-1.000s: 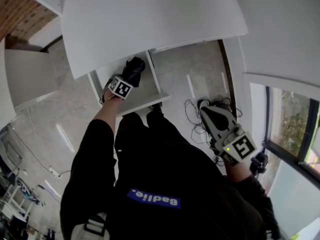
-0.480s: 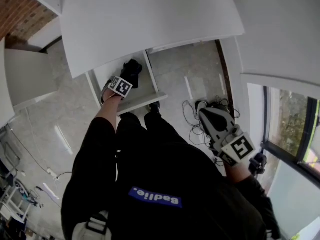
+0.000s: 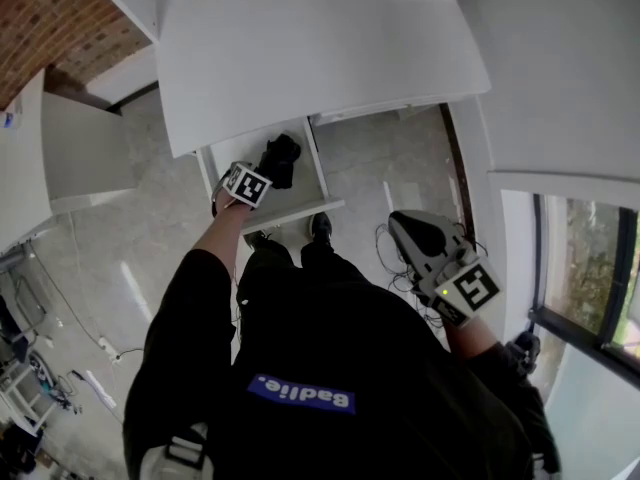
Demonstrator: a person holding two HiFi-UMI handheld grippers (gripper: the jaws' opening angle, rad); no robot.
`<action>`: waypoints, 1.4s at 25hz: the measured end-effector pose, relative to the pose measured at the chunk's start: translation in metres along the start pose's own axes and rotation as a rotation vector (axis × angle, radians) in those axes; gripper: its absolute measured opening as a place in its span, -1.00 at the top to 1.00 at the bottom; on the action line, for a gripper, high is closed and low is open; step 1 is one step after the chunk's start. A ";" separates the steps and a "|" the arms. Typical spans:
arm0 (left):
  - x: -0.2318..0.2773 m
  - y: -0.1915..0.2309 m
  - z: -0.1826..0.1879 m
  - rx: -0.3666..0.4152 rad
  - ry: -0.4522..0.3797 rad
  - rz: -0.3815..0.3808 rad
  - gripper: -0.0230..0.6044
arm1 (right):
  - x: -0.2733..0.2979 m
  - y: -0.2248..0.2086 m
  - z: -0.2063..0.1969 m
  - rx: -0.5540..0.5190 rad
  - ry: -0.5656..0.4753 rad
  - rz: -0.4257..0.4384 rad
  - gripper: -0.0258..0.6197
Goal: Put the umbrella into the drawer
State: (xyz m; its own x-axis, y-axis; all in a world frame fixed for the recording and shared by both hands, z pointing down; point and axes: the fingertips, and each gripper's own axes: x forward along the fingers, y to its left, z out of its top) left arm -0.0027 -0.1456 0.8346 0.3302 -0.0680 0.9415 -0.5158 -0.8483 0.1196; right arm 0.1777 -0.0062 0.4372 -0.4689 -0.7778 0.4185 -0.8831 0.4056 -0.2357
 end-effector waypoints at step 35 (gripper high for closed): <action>-0.366 -0.084 0.103 -0.228 -0.860 -0.023 0.60 | 0.069 0.070 0.074 -0.116 -0.138 0.293 0.83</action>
State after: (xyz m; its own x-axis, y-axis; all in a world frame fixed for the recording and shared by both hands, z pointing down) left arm 0.0013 -0.1036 0.4471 0.7745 -0.5009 0.3863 -0.6162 -0.7355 0.2818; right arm 0.0847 -0.0674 0.3851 -0.7037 -0.6744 0.2237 -0.7105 0.6673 -0.2233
